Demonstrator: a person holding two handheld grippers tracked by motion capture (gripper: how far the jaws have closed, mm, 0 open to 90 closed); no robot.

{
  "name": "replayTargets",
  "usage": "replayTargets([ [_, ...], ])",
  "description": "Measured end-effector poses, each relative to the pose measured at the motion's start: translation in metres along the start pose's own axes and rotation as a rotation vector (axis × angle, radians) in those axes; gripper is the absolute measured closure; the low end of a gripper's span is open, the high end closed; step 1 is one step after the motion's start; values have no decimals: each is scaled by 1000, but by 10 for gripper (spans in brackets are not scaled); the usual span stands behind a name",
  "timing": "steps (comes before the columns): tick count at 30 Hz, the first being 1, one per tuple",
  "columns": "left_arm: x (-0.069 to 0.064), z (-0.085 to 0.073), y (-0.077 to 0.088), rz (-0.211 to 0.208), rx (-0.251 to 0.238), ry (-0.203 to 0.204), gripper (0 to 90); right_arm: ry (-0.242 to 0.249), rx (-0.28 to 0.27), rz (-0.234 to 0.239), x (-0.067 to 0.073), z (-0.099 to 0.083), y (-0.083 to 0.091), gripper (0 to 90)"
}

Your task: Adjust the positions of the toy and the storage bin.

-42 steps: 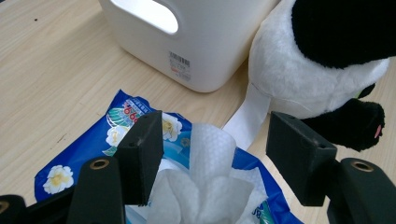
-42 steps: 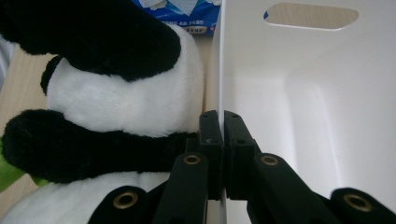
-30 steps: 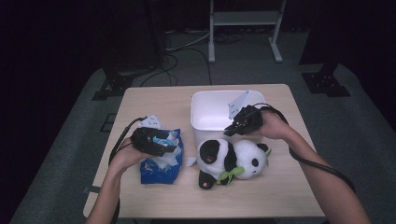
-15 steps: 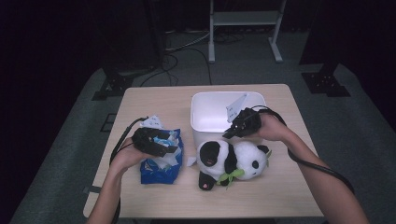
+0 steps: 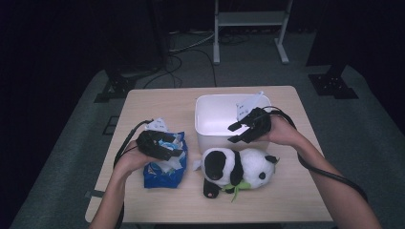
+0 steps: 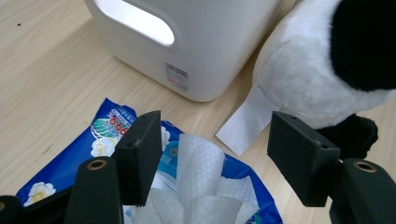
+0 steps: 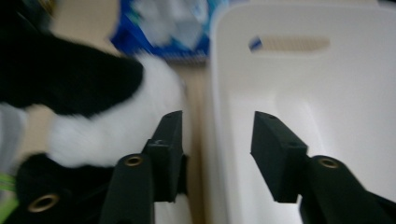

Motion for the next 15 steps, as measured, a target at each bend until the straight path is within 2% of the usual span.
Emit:
replayTargets([
  [2,-2,-1,1,-3,-3,-7,342,30,-77,77,23,11,12,525],
  [3,-3,-2,2,-2,-1,-10,342,68,-99,166,47,15,18,544],
  [4,-3,-2,3,-2,-2,-11,342,116,-57,204,64,12,15,540],
  [5,-3,-2,3,-2,-1,-9,342,163,28,174,73,3,8,482],
  [6,-3,-2,3,-1,-1,-7,342,161,131,171,78,-8,-3,399],
  [7,-3,-1,4,2,-1,-8,342,131,194,185,80,-16,-11,392],
  [8,-4,0,4,-1,-7,-11,342,70,223,225,83,-21,-18,385],
  [9,-5,1,5,-1,-9,-12,342,35,212,249,84,-22,-21,385],
  [11,-7,2,5,-2,-7,-16,342,4,201,235,79,-24,-21,385],
  [12,-6,2,6,0,-6,-19,342,-26,195,253,78,-25,-23,384],
  [15,-4,4,6,4,-10,-15,342,-57,166,291,76,-31,-31,394],
])
Point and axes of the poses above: each handheld gripper's, and its own axes: y roughly backward along the jaws, z roughly out of its top, x roughly to its left, the point moved 10 cm from there along -y, roughly forward along the jaws, and after that the axes turned 1 degree about -x, right-handed, at the moved point
